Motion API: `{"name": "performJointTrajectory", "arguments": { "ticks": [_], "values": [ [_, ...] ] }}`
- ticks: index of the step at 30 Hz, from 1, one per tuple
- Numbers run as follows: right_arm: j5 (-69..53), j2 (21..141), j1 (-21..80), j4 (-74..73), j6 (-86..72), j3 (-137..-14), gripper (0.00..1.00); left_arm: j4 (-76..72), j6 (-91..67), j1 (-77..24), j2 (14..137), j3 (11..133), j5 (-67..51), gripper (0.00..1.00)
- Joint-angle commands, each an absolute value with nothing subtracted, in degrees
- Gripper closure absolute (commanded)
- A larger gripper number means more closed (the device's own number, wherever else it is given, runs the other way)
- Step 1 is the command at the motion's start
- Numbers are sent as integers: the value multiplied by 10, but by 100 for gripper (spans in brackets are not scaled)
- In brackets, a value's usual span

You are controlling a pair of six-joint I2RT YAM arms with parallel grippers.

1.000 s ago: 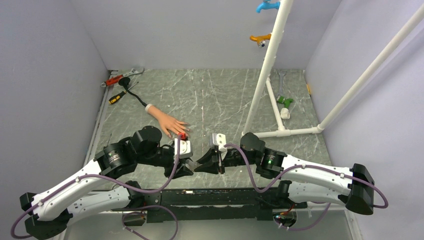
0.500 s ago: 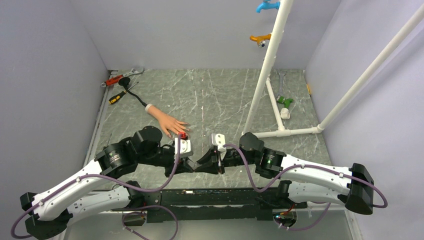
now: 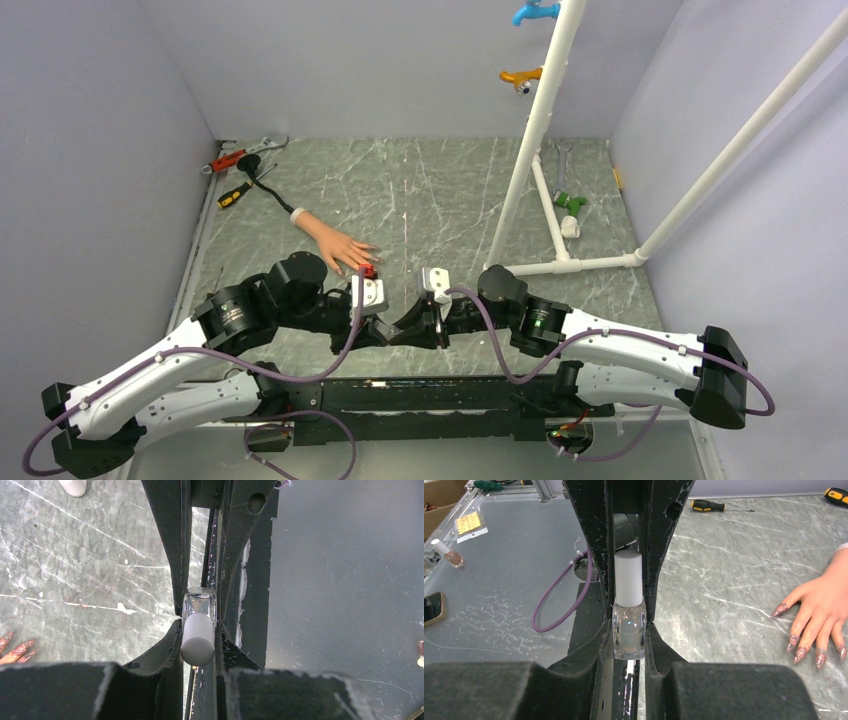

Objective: Paint the nails
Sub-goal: Place the nail polish bottle at the center of the board.

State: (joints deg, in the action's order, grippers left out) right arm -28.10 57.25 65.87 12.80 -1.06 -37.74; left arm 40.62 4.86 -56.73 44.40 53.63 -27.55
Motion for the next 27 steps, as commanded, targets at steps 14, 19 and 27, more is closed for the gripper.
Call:
{"name": "performJointTrajectory", "arguments": {
  "ticks": [14,19,27],
  "values": [
    [-262,558,661,150,-5,-401,61,397,31,-570,453,551,-235,100],
    [-257,552,660,148,-5,-399,52,396,30,-570,453,552,-231,100],
    [-221,541,661,137,-5,-396,35,395,26,-570,454,551,-220,100]
  ]
}}
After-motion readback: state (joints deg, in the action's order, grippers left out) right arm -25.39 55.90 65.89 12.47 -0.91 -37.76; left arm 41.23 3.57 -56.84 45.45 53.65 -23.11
